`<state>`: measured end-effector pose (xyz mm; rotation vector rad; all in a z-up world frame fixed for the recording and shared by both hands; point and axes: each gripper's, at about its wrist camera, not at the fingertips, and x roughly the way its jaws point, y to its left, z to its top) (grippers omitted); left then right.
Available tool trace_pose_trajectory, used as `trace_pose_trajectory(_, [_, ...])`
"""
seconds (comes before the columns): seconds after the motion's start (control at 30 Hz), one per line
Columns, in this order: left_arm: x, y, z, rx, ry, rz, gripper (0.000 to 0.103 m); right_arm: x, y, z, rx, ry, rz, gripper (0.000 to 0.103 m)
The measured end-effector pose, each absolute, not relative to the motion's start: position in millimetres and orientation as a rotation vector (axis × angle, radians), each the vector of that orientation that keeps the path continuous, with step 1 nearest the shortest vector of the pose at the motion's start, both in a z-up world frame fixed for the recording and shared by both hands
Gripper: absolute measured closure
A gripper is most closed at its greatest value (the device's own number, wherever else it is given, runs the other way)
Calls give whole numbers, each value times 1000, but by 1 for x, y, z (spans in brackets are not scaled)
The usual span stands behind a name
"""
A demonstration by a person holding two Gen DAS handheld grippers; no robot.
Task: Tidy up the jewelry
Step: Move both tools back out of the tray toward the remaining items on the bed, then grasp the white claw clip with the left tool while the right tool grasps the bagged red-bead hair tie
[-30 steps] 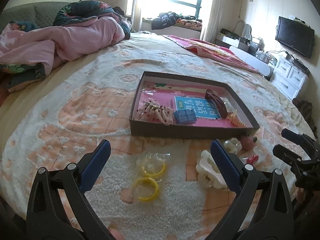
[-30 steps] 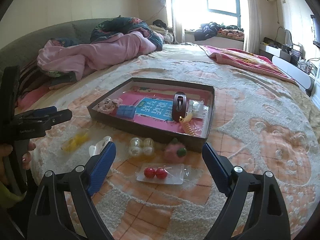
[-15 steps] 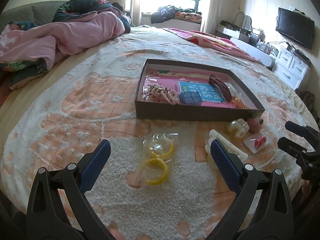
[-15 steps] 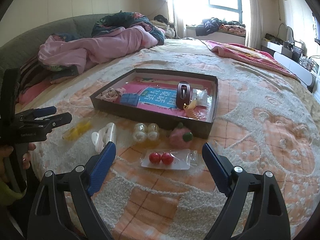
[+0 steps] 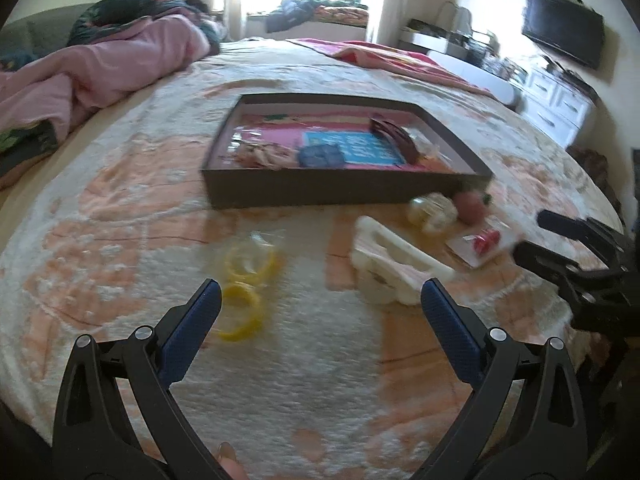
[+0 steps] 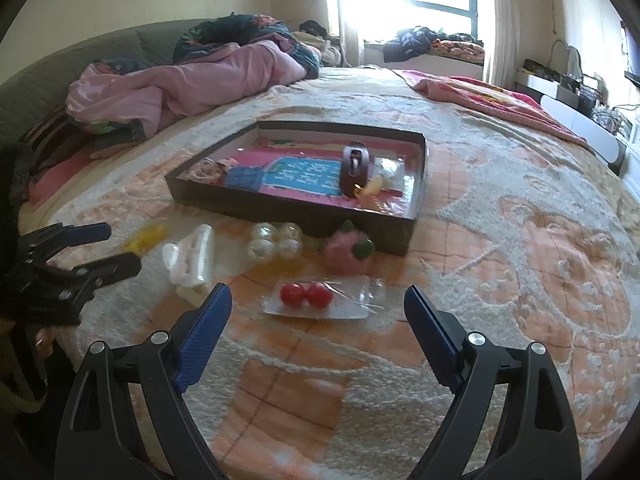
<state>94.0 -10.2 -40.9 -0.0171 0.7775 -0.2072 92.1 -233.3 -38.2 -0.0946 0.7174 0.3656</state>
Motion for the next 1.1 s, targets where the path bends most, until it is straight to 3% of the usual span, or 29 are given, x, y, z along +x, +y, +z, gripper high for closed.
trace_pose_trajectory(0.47, [111, -37, -47, -74, 822, -336, 13, 119, -235, -65, -102, 773, 390, 18])
trace_pose_trajectory(0.7, [128, -46, -52, -120, 870, -360, 21, 122, -236, -67, -80, 776, 445, 40])
trace_pose_trajectory(0.97, [139, -50, -62, -155, 914, -350, 30, 119, -244, -65, -45, 772, 467, 48])
trace_pose_trajectory(1.1, [145, -53, -63, -149, 920, -338, 39, 117, -250, -62, -28, 760, 467, 63])
